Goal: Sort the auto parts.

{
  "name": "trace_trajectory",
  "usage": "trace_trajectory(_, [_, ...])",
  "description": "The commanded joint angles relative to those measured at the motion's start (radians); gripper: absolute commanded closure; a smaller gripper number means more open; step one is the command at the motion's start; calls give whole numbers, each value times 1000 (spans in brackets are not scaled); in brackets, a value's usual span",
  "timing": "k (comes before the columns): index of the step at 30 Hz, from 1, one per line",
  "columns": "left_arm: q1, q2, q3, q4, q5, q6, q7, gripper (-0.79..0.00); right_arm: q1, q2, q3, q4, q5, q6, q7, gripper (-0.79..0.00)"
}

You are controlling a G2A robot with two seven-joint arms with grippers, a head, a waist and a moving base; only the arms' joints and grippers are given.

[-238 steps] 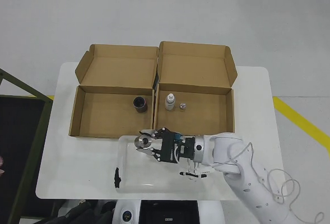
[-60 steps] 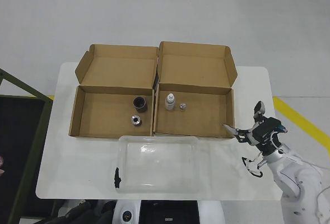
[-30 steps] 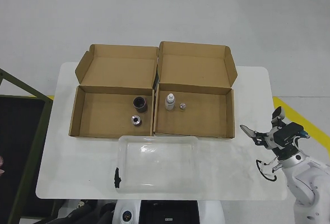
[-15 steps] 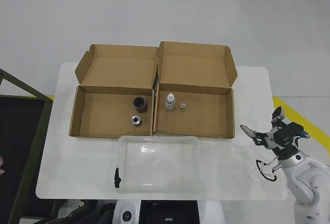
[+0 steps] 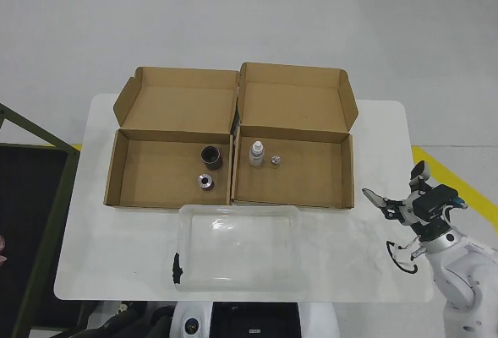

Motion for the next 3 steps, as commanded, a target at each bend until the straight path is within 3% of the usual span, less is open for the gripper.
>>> trace_trajectory(1, [0,0,0,0,0,0,0,-785,0,0,0,0,0,0,0,-785])
trace_trajectory(3, [0,0,0,0,0,0,0,-784,0,0,0,0,0,0,0,-785])
